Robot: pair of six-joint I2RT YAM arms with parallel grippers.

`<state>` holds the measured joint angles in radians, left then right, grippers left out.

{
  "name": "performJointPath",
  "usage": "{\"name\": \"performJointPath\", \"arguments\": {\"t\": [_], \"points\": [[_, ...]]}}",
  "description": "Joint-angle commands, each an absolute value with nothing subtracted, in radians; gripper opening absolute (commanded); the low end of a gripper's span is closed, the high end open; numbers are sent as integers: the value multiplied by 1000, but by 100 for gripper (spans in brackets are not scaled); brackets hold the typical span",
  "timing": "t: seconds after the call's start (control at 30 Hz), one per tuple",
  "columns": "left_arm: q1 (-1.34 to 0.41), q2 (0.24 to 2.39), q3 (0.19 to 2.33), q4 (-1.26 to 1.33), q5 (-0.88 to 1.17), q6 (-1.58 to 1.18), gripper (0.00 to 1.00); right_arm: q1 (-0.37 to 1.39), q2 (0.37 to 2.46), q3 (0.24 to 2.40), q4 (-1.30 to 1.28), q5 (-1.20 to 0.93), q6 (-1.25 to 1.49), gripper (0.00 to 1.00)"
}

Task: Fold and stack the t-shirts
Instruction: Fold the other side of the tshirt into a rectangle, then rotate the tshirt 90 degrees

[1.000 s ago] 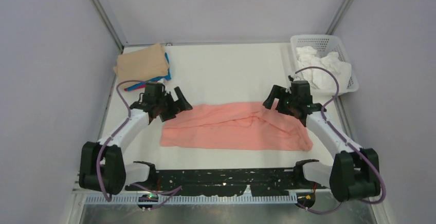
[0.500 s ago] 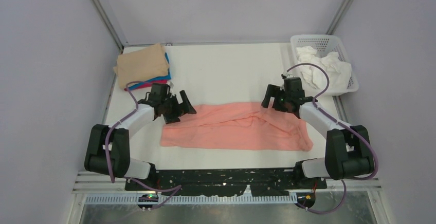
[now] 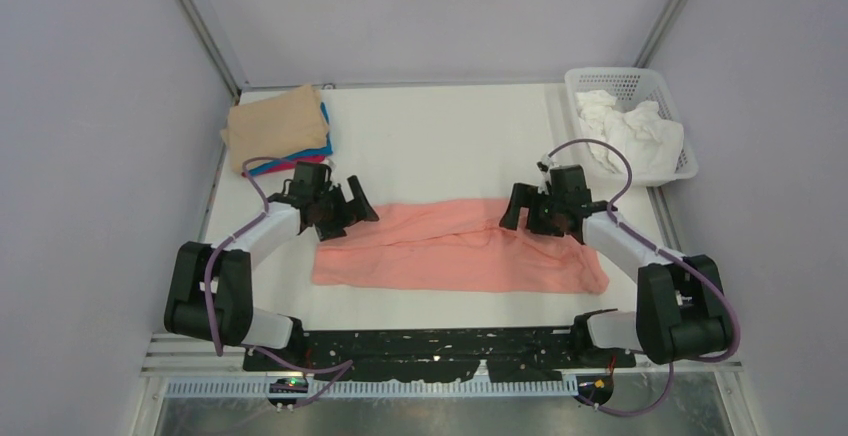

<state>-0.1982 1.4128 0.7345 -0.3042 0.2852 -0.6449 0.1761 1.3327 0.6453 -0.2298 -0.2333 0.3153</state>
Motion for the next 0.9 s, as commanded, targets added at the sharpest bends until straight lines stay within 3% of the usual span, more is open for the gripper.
{"name": "performJointPath", "arguments": {"t": [0.0,0.27,0.5,0.63,0.87], "points": [[-197,1393,746,-293,262,-624,99,233,1210,628,-303,-340,301,95],[-197,1396,753,-299,241,-626,100,522,979,512,-478,-281,478,95],[-196,1399,770,-314,236,-622,100,563,757,551,-603,-203,439,95],[-196,1397,754,-319,236,-627,100,546,796,568,-671,37,637,95],[-196,1370,676,-327,224,-646,100,455,1043,490,-579,164,816,95]]}}
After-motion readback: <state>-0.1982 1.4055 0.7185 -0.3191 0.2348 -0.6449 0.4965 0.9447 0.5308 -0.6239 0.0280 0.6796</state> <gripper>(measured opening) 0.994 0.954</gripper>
